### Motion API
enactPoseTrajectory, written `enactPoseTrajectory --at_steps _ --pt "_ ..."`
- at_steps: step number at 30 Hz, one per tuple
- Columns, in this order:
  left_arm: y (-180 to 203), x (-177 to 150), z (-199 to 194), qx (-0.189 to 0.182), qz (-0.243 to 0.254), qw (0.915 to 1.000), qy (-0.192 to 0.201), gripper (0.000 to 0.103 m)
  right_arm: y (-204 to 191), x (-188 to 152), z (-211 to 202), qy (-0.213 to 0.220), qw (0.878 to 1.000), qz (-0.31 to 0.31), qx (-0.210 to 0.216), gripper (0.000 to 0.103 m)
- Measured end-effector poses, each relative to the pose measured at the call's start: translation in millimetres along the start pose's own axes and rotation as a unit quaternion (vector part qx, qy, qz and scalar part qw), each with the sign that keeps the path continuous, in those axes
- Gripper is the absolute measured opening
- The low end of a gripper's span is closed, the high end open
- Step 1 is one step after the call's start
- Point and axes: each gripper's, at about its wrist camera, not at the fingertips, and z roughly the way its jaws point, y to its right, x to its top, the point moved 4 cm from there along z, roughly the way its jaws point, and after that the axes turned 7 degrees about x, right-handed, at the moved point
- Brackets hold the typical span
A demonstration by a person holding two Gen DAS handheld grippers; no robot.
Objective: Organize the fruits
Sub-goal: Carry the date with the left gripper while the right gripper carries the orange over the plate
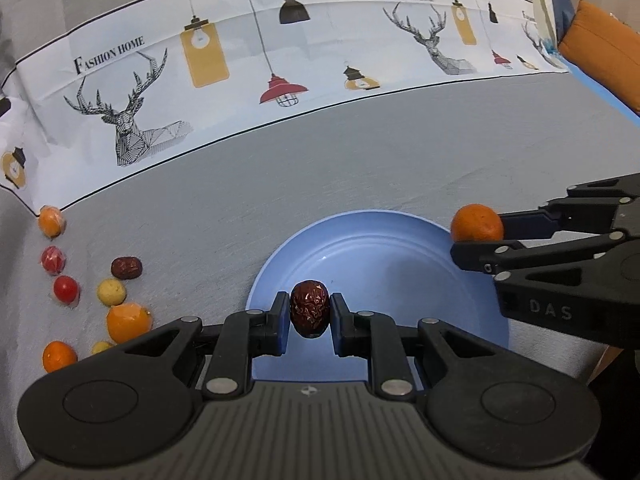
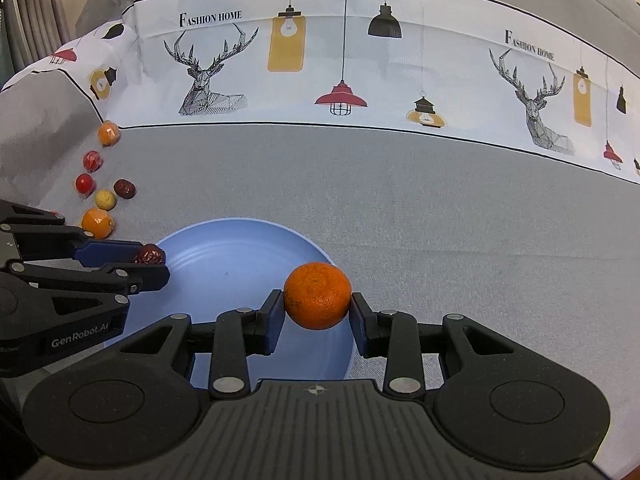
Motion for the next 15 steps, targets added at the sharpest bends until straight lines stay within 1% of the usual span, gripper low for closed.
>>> enactPoseTrajectory --at_steps 15 --pt "5.7 -1.0 0.1 -0.005 0.017 0.9998 0.004 0.022 -2.1 -0.2 1.2 -0.004 1.000 -0.008 0.001 0.037"
